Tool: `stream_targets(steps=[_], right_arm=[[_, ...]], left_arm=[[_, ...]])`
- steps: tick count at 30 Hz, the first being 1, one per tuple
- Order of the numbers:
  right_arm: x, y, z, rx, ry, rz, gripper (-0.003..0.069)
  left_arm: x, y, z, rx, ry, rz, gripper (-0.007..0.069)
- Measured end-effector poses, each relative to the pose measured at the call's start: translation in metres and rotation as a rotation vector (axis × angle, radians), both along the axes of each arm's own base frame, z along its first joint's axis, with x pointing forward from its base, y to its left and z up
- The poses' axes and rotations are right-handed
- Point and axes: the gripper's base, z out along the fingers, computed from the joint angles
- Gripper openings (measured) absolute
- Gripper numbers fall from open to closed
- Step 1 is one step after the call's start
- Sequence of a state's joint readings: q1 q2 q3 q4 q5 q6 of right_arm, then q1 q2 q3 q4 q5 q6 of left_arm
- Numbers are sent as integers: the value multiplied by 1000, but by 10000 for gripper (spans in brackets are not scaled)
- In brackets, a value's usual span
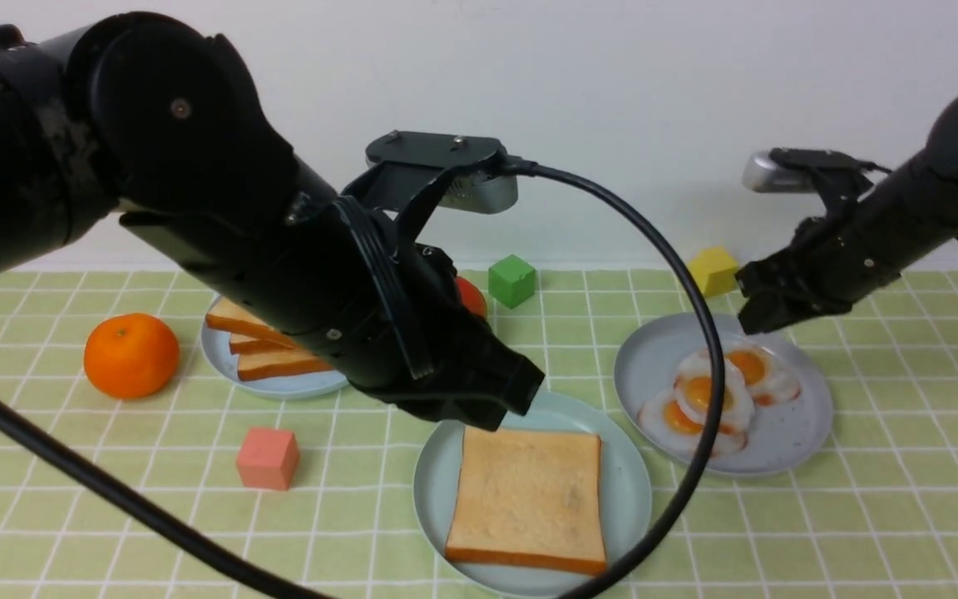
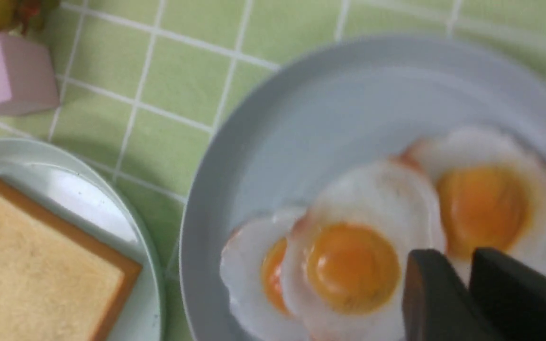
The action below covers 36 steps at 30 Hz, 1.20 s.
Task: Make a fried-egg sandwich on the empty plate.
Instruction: Use the right arm to grab a fried egg
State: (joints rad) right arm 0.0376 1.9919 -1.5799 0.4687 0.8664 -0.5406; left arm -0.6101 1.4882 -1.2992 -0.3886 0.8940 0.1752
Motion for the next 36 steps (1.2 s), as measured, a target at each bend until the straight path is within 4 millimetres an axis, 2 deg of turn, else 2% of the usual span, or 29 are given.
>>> stream_targets(steps=[3, 4, 5, 8, 9, 10, 15, 22, 27, 36], right_arm=[[11, 16, 16, -96, -71, 199, 324], [12, 18, 17, -107, -75, 229, 340], [13, 24, 18, -158, -89, 351, 389], [16, 30, 14, -254, -119, 587, 468], [16, 30, 14, -269, -128, 616, 471], [17, 28, 12, -326, -158, 721, 489], [17, 28, 6, -349, -180, 831, 492], [21, 27, -4, -295, -171, 827, 431], [26, 14, -17, -268, -153, 798, 367], [37, 5, -39, -174, -172, 757, 359]], left_arm=[[-1, 0, -1, 9, 13, -7, 17], [-2, 1, -1, 11, 16, -8, 17], [-2, 1, -1, 17, 25, -12, 17], [-4, 1, -2, 24, 37, -18, 17], [-4, 1, -2, 24, 37, -18, 18], [-4, 1, -2, 26, 40, -19, 18], [-4, 1, -2, 27, 41, -20, 21], [-4, 1, -2, 27, 43, -21, 21], [-5, 2, -3, 30, 49, -23, 21], [-5, 2, -3, 34, 55, -26, 21]])
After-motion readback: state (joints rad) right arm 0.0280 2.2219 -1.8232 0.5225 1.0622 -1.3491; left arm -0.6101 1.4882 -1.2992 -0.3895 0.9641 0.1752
